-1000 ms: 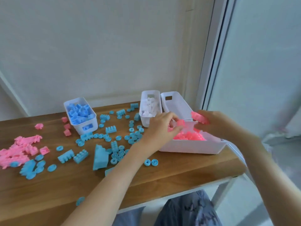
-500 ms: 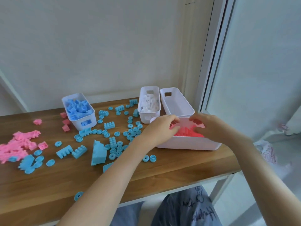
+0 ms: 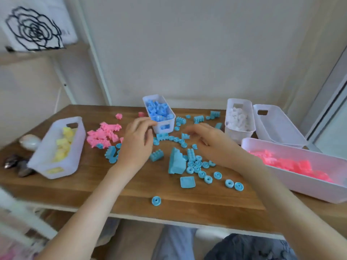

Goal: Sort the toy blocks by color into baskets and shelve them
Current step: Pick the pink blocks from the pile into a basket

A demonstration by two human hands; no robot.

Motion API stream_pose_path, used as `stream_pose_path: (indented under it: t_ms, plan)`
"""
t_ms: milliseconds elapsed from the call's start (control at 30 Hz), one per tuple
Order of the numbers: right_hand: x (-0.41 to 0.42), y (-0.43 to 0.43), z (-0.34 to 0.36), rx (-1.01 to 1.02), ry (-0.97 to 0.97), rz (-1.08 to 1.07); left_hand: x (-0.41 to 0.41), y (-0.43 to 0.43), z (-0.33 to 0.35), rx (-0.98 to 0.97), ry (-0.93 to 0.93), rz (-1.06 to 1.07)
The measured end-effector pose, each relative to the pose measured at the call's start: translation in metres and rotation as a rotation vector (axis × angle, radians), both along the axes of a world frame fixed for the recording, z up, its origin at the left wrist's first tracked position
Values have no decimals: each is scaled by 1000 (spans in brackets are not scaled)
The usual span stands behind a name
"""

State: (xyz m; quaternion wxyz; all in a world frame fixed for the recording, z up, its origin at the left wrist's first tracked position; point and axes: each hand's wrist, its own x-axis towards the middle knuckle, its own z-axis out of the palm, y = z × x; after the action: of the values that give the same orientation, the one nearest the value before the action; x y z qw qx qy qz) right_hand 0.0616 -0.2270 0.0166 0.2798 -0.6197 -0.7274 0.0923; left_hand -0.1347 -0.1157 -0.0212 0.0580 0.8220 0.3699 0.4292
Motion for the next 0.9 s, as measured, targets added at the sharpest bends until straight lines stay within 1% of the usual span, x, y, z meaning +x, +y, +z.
stream_pose_path:
  t_ms: [100, 167, 233, 300, 400, 467, 633, 733, 900]
  plan:
    - [-32, 43, -8, -99, 23, 88, -55, 29, -20, -132, 14, 241]
    - [-53, 69, -13, -156, 33, 112, -82, 41, -32, -167, 7, 401]
    - [-72, 94, -15, -192, 37, 135, -98, 49, -41, -207, 4, 496]
    - [-92, 119, -18, -221, 0, 165, -106, 57, -48, -264, 2, 487]
    - [-115, 152, -28, -268, -131, 179, -106, 68, -50, -324, -3, 449]
    - [-128, 171, -35, -304, -178, 191, -107, 78, -51, -360, -3, 467]
    - [-144, 202, -53, -355, -214, 171, -111, 96, -58, -452, -33, 471]
    - [-147, 211, -58, -338, -252, 173, -110, 99, -57, -457, -5, 412]
    - [-146, 220, -58, -316, -204, 184, -111, 100, -54, -546, -140, 317]
